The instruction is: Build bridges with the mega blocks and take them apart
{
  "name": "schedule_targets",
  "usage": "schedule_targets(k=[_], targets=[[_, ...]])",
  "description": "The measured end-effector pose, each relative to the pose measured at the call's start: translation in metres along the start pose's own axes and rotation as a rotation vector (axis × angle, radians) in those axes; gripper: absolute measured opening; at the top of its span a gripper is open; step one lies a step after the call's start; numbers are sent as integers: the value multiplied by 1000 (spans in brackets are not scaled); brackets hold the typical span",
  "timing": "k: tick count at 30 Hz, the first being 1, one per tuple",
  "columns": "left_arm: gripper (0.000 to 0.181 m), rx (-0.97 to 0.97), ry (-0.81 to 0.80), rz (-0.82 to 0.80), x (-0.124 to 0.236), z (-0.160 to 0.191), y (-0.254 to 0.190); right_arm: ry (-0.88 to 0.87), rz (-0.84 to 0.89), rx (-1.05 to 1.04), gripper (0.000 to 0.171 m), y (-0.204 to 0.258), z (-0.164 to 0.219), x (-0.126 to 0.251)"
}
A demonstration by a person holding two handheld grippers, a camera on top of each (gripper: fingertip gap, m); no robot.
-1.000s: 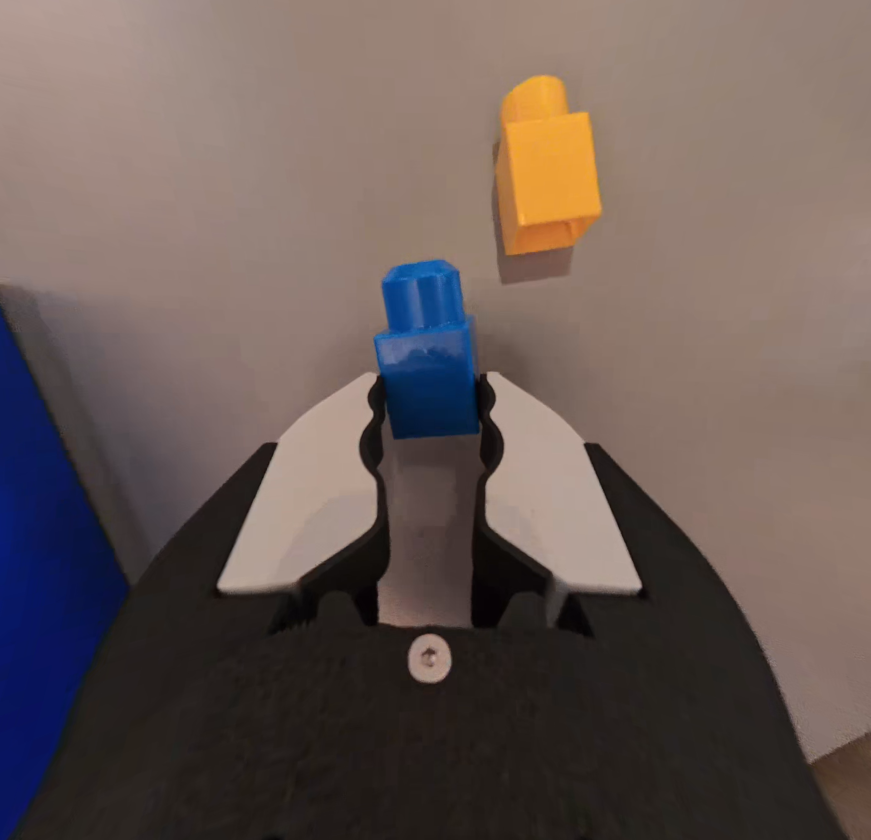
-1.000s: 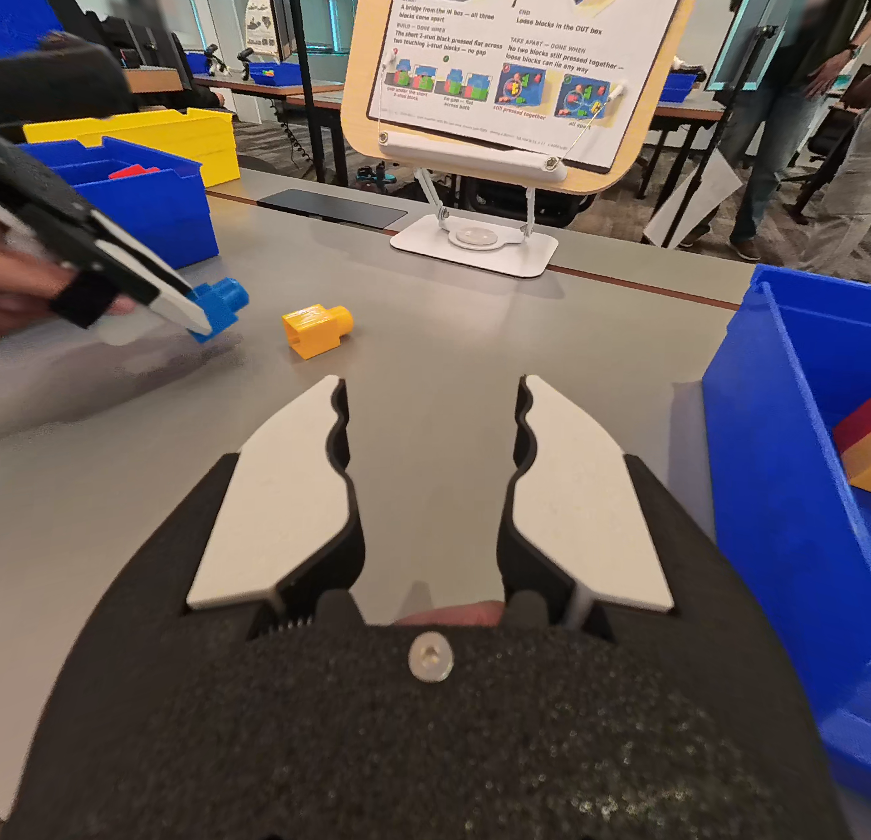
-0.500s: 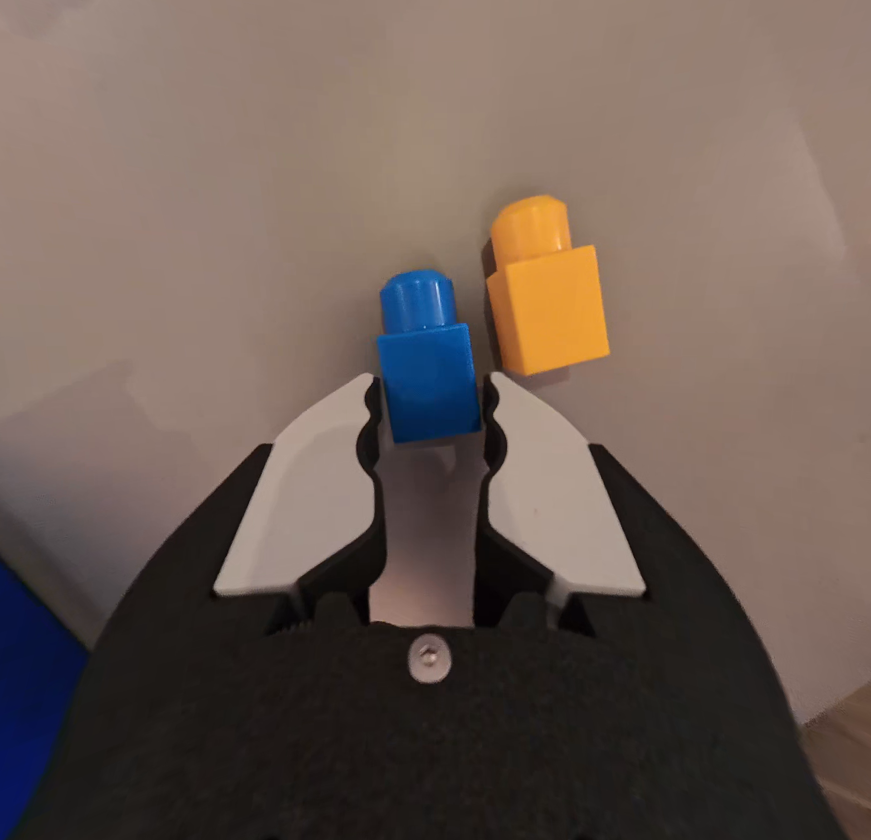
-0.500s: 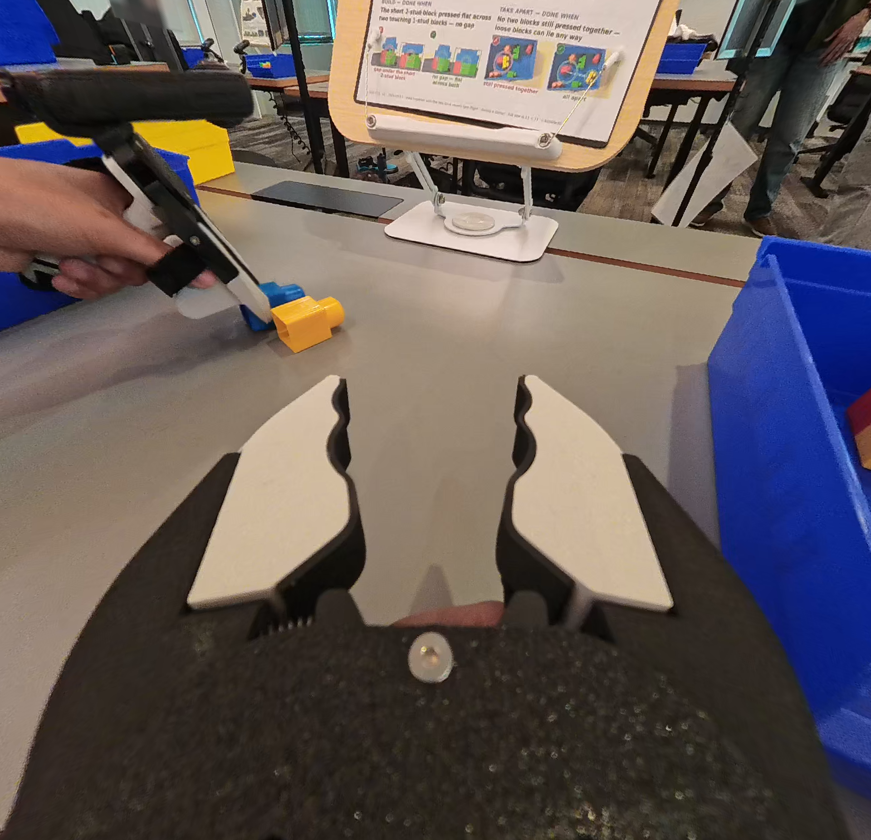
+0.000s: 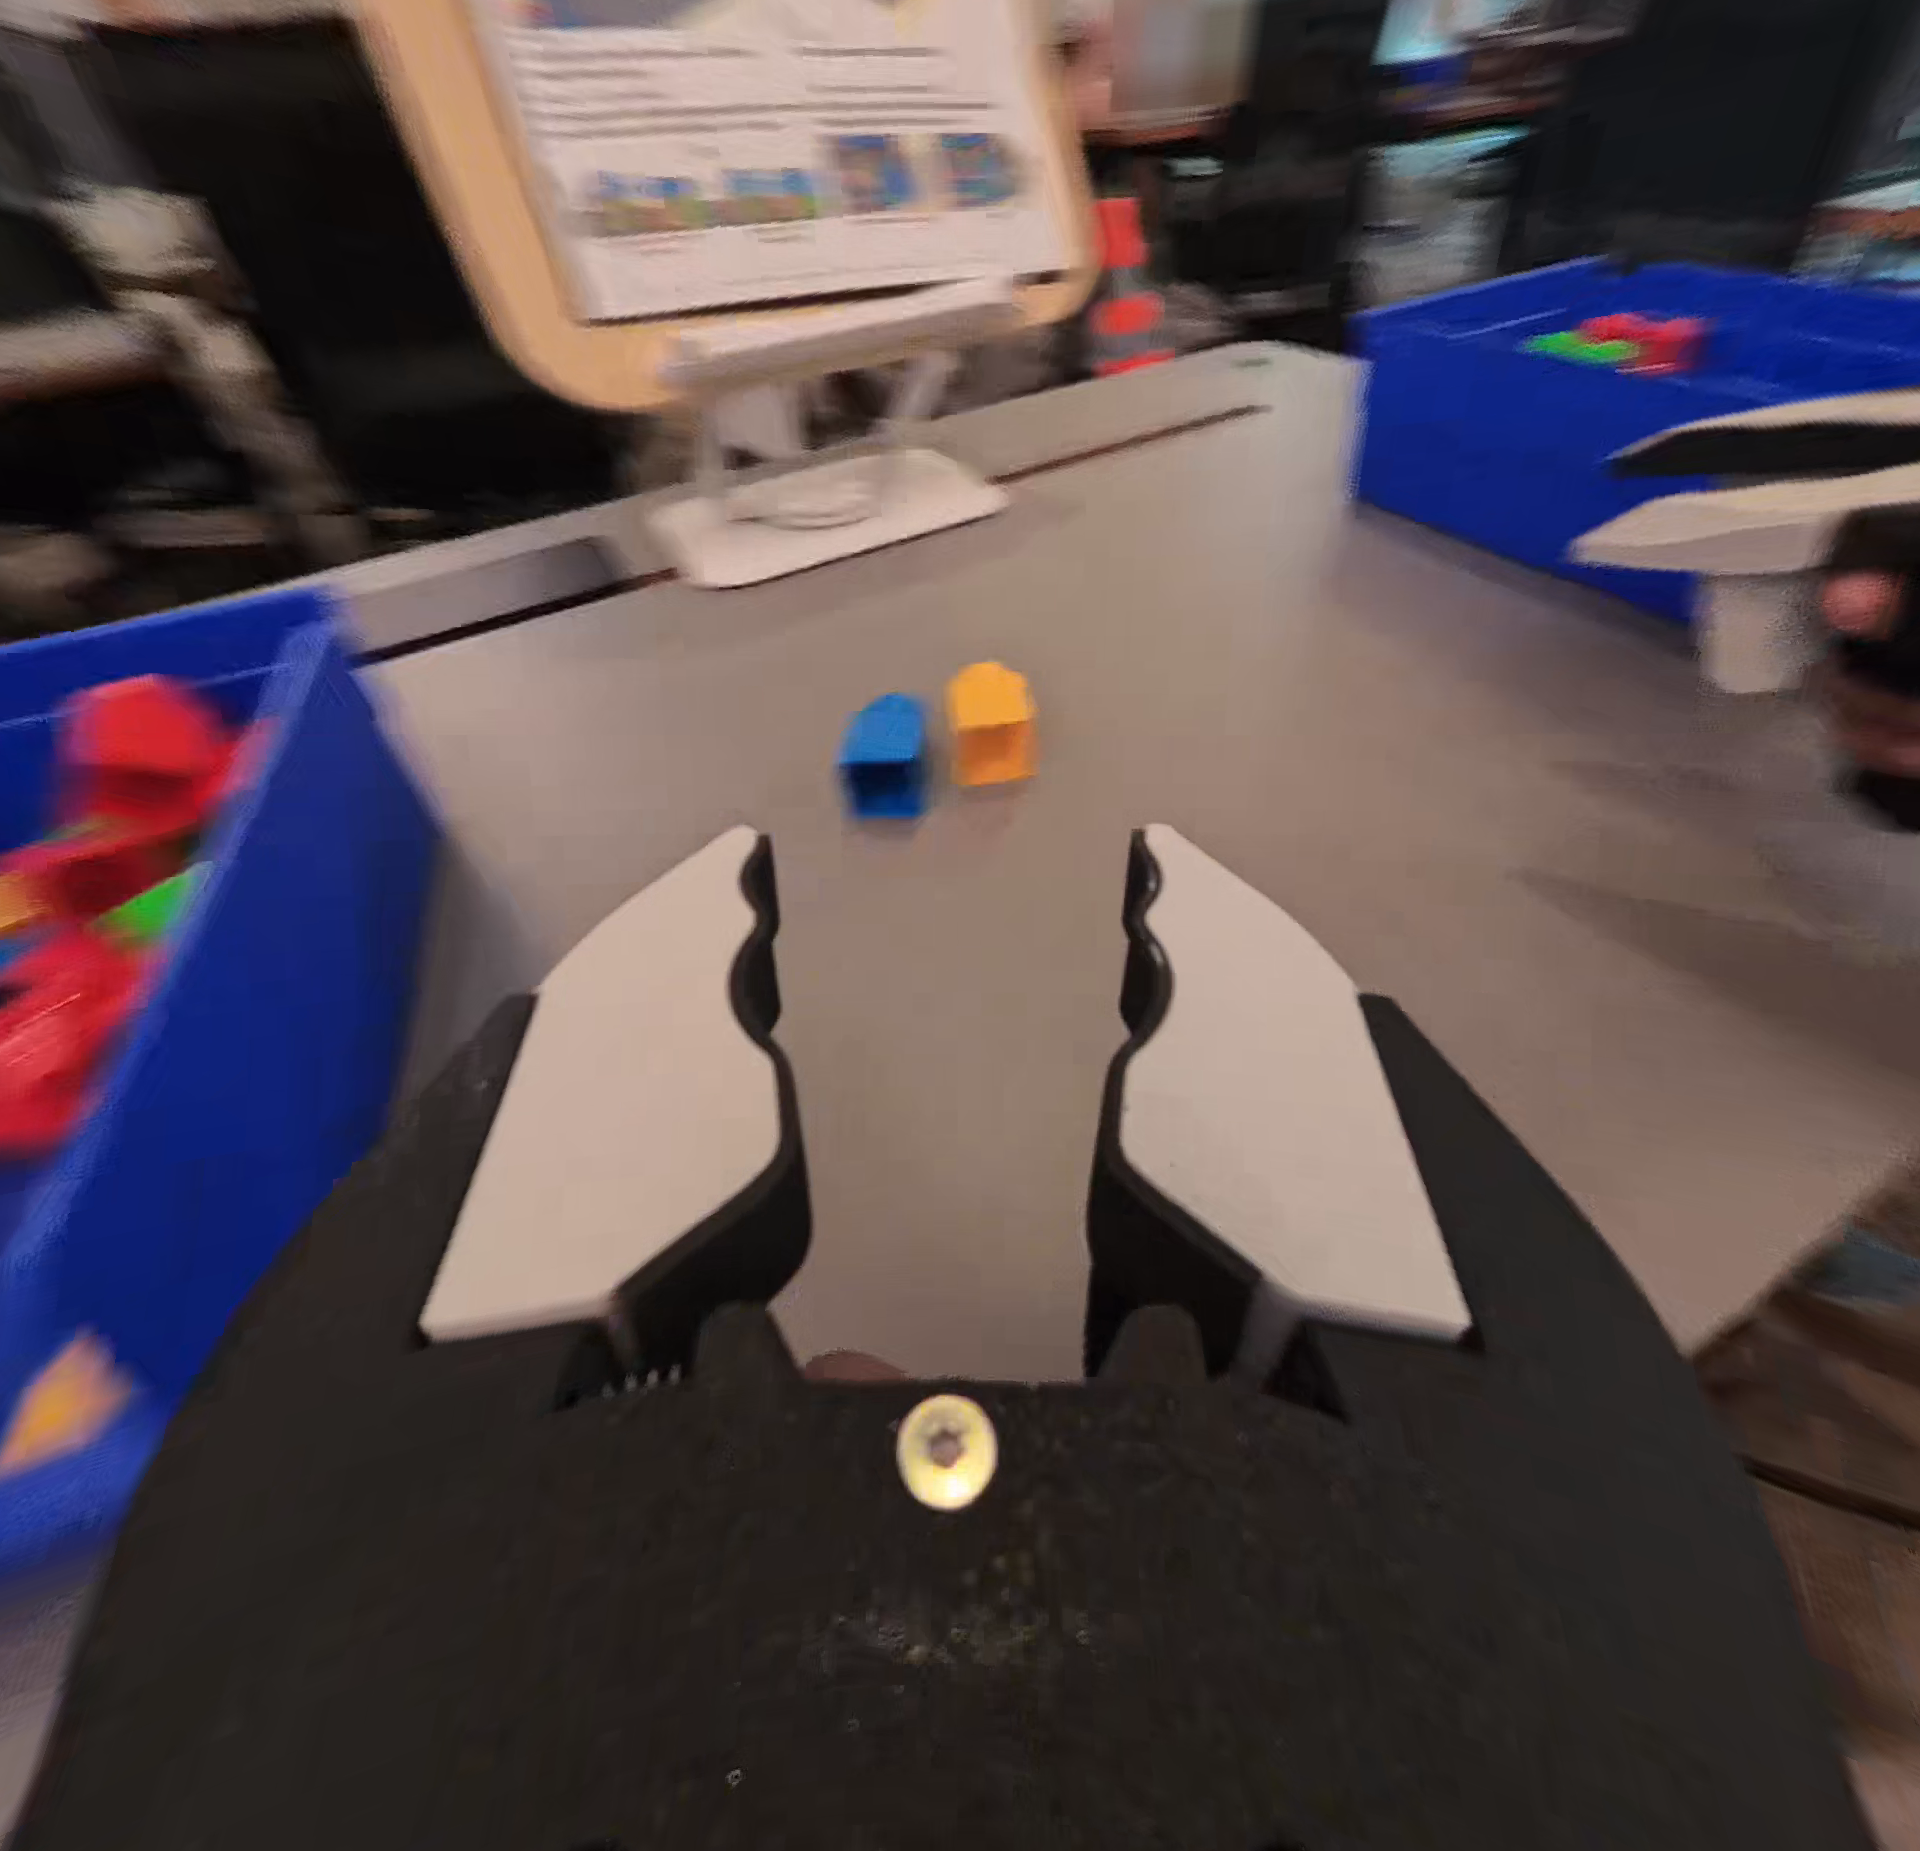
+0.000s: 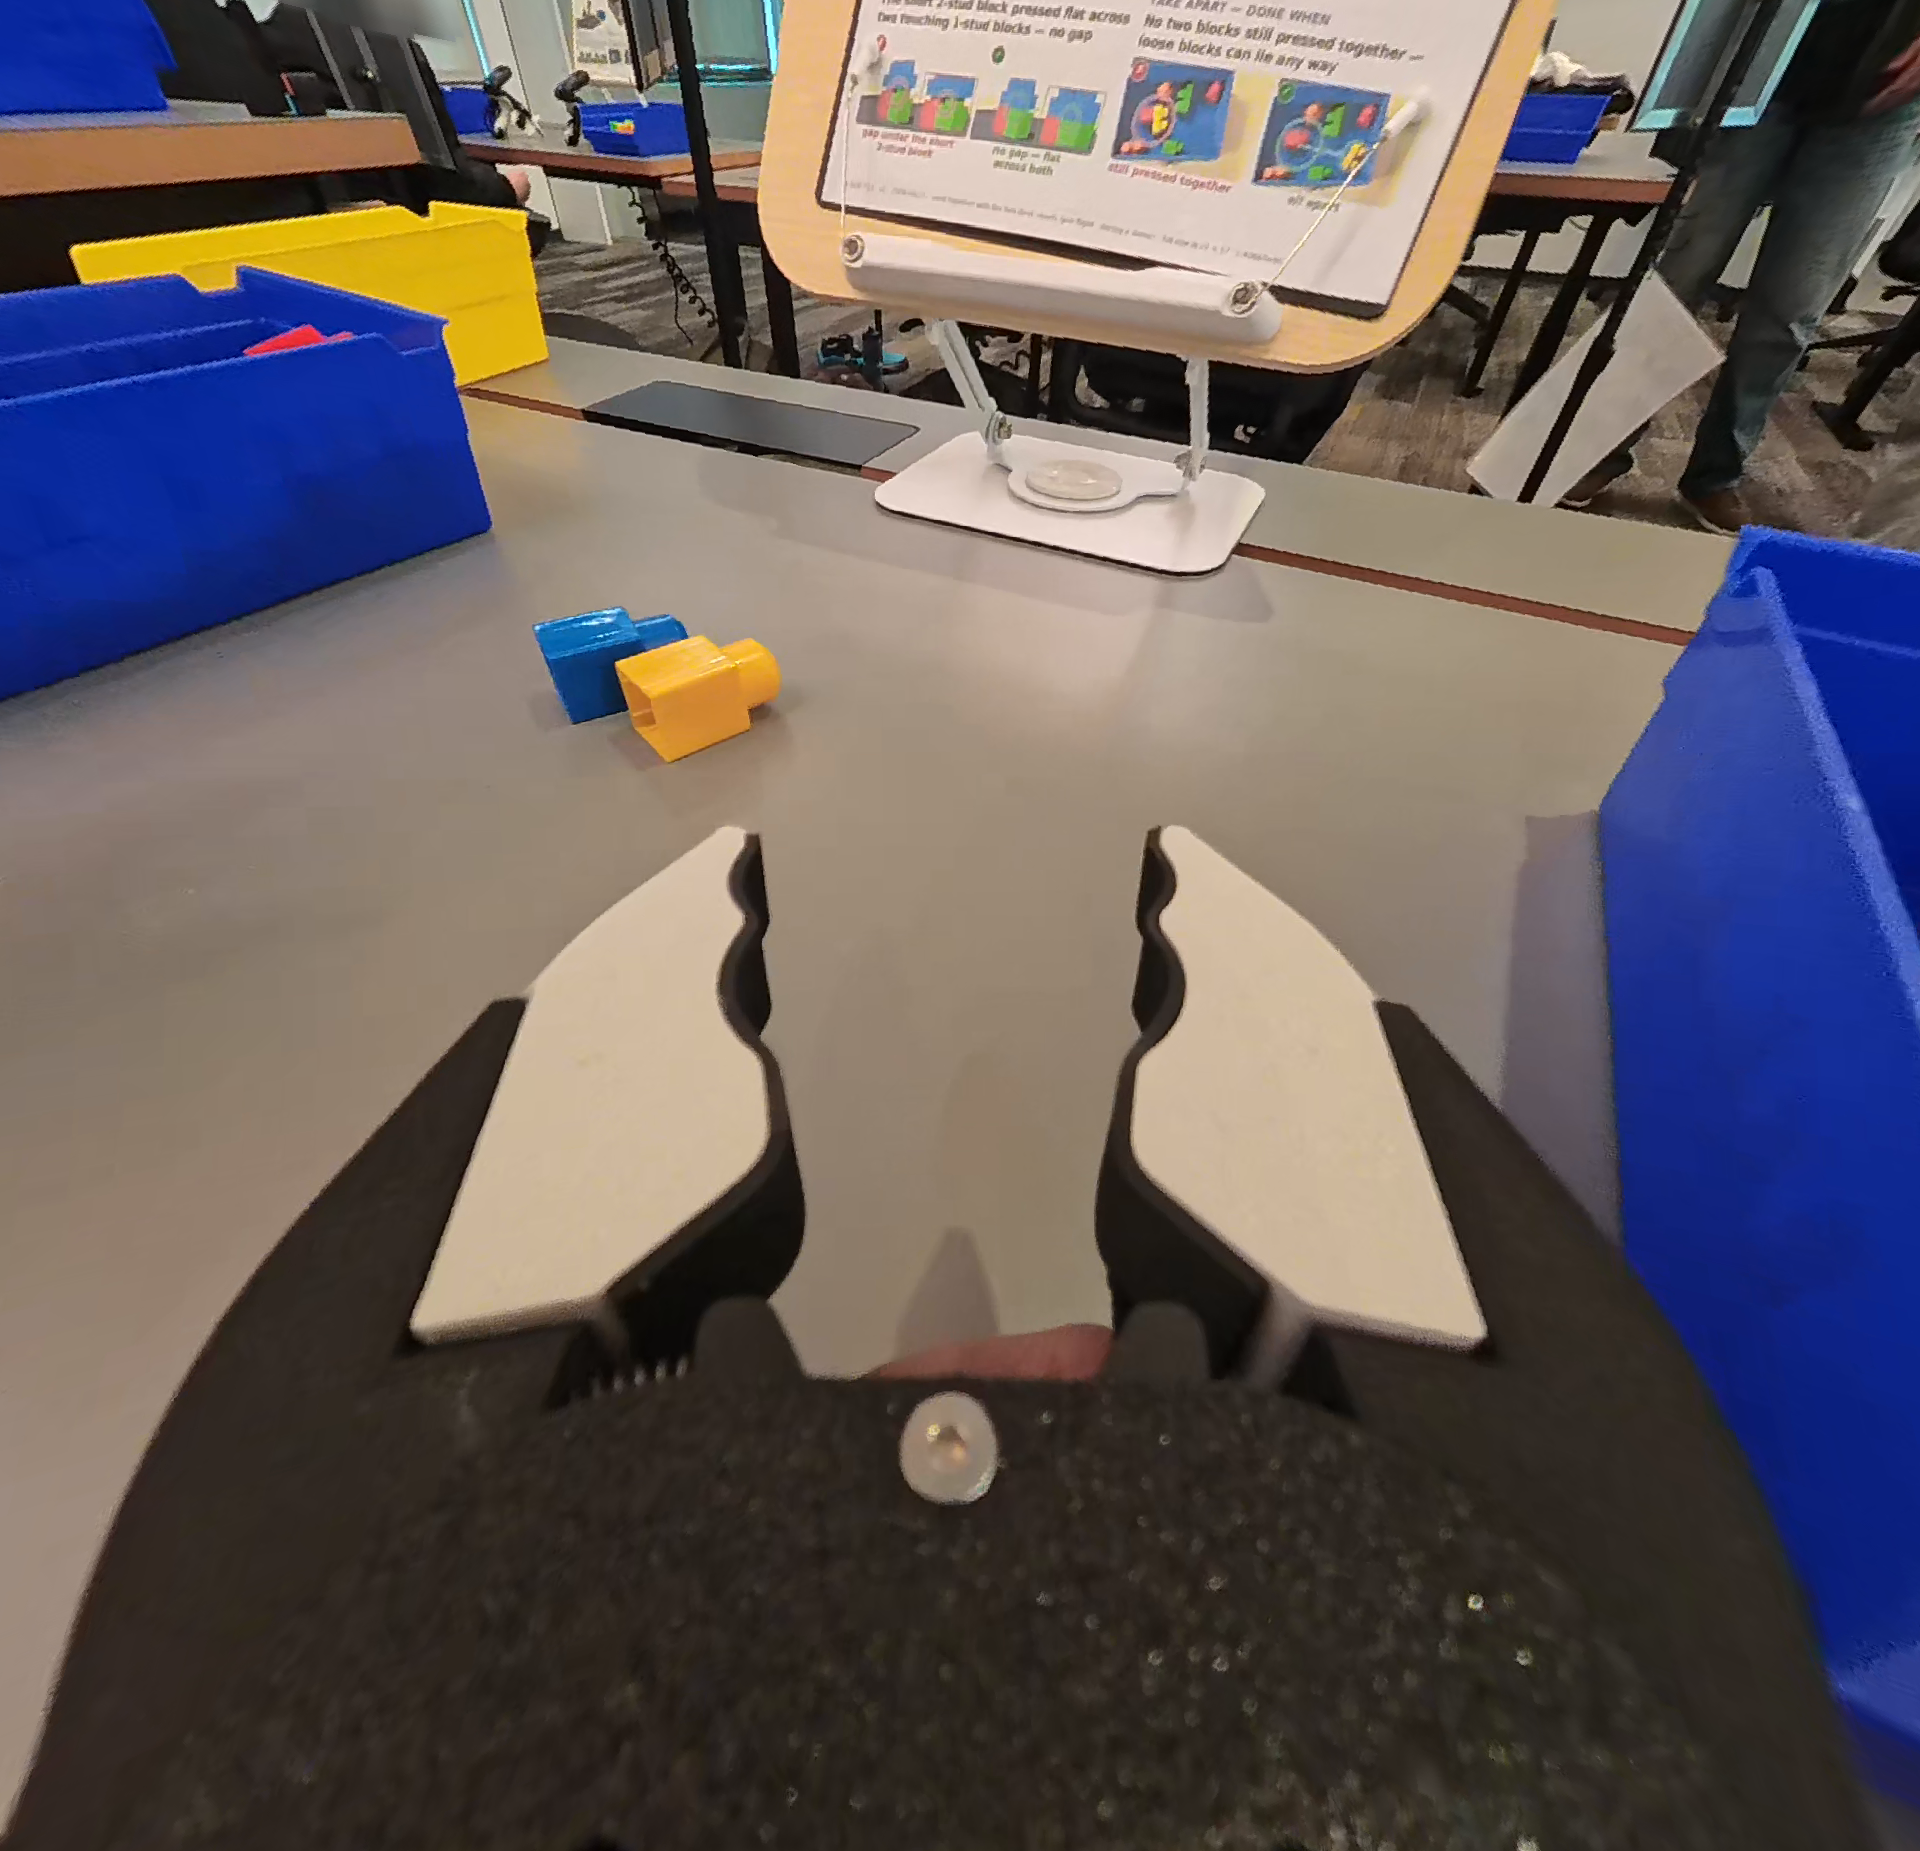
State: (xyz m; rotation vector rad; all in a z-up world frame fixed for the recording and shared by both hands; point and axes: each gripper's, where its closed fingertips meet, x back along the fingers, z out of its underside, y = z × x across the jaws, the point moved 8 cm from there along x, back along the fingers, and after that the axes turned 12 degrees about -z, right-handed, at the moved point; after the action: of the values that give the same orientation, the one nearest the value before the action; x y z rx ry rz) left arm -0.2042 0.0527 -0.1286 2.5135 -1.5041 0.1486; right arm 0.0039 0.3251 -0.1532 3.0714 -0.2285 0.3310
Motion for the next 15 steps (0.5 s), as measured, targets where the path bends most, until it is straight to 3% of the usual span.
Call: schedule_targets(k=[2, 7, 15], targets=[[65, -17, 46, -153, 26, 18, 4, 5, -6, 9, 69, 3, 1, -1], [72, 112, 169, -229, 56, 56, 4, 15, -15, 23, 68, 12, 2, -5], [71, 112, 174, -240, 59, 60, 19, 36, -25, 51, 68, 26, 0, -13]])
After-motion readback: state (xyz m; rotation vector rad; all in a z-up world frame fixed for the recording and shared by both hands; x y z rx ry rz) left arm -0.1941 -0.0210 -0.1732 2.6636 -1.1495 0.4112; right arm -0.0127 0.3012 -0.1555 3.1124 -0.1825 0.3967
